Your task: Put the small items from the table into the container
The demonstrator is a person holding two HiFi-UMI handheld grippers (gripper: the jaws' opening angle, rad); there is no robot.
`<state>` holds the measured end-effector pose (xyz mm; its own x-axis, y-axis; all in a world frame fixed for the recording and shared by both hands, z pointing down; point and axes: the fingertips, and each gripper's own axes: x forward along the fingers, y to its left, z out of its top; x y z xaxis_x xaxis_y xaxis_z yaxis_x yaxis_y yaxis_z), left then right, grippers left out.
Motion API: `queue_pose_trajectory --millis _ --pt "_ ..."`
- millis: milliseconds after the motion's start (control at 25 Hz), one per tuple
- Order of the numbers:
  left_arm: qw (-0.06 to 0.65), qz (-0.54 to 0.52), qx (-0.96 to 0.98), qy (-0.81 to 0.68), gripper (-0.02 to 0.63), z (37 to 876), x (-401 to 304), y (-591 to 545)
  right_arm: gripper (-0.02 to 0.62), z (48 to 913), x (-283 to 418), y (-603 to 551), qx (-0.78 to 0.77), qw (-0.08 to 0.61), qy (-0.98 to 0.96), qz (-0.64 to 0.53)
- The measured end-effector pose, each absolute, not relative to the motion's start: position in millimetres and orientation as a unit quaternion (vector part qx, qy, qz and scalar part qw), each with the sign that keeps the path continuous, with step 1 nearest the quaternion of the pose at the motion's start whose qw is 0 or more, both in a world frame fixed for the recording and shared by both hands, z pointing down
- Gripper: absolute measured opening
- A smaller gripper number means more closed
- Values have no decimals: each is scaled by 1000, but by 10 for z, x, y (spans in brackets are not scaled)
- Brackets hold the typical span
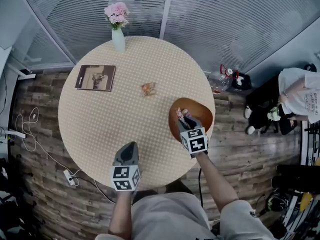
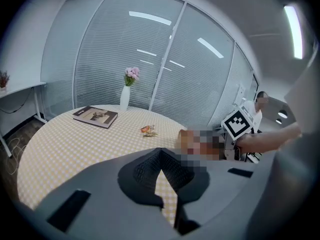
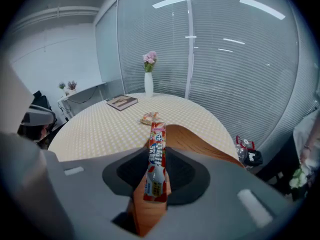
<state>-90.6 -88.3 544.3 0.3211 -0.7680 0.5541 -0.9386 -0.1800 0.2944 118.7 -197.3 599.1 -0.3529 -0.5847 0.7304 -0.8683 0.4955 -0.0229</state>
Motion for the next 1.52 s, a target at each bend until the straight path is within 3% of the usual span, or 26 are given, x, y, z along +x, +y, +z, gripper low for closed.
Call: queue_pose_trajectory --millis 160,520,680,840,1160,1520 --pt "306 144 758 -558 5 5430 -622 -849 106 6265 1621 -1920 454 365 -780 228" --pt "314 130 737 -585 5 5420 -472 -865 106 6623 1703 -1819 407 391 -790 240" --pt "312 131 732 -591 6 5414 -405 -874 104 6456 1708 -1850 419 362 -801 227" --pt "307 125 728 -600 6 5394 -381 -907 2 6019 1648 -1833 434 304 -823 206" --pt "296 111 718 -621 5 5346 -333 -919 2 5343 1259 -1543 401 222 -867 194" --pt "290 105 707 -637 5 5338 -501 -782 2 5366 753 -1139 354 225 -885 200"
